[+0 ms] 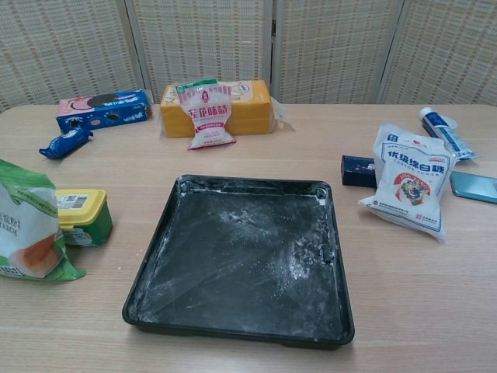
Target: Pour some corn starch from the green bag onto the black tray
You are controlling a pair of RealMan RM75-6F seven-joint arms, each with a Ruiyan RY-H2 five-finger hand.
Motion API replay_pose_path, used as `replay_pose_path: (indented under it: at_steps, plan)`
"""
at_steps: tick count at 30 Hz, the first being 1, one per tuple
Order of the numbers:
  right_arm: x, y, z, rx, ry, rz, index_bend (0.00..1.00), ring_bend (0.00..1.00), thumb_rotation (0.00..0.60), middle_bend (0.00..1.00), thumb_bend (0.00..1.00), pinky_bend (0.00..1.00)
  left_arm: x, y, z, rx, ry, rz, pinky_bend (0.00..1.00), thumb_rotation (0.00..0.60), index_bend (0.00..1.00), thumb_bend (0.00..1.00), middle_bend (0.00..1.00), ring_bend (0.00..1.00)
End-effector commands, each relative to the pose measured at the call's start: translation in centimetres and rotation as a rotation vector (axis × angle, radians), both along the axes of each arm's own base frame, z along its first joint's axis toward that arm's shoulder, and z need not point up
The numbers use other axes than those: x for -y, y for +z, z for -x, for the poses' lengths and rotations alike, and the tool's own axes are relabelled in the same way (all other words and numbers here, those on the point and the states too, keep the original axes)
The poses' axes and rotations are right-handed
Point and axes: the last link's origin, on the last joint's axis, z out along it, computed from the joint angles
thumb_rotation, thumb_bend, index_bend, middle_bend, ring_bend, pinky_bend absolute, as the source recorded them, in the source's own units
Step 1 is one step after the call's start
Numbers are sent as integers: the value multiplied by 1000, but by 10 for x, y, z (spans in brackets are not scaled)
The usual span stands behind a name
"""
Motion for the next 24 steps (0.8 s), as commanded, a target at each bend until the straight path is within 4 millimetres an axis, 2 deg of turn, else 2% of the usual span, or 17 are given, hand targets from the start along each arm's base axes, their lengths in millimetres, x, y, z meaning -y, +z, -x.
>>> replay_pose_path:
  at_steps: [1,5,7,9,10,11,14,17,24]
  plan:
    - [-3,2,-1,4,9,6,0,0,600,0,209,0,-4,-16,7,92,24,34,0,600,0,163,0,0]
    - [-4,6,-1,13,10,18,0,0,600,0,209,0,-7,-18,13,155,32,26,2,600,0,162,0,0]
    - [-4,6,-1,15,13,18,0,0,600,0,209,0,-10,-19,16,179,38,-7,111,600,0,163,0,37]
    - [-5,5,-1,13,16,16,0,0,600,0,210,0,-11,-20,19,184,47,-39,492,600,0,163,0,347]
    - [-5,5,-1,12,18,15,0,0,600,0,210,0,-11,-20,21,188,54,-43,616,600,0,163,0,490]
    - [-5,5,-1,11,19,14,0,0,600,0,210,0,-11,-20,22,192,61,-51,717,600,0,163,0,613]
    - [-4,4,-2,8,20,11,0,0,600,0,209,0,-11,-21,26,202,84,-62,871,600,0,163,0,795]
    - [-4,3,-2,8,19,10,0,0,600,0,209,0,-9,-22,31,220,107,-70,930,600,0,163,0,861]
    - [-5,4,-2,11,26,10,0,0,600,0,210,0,1,-29,47,269,185,-99,996,600,0,162,5,930]
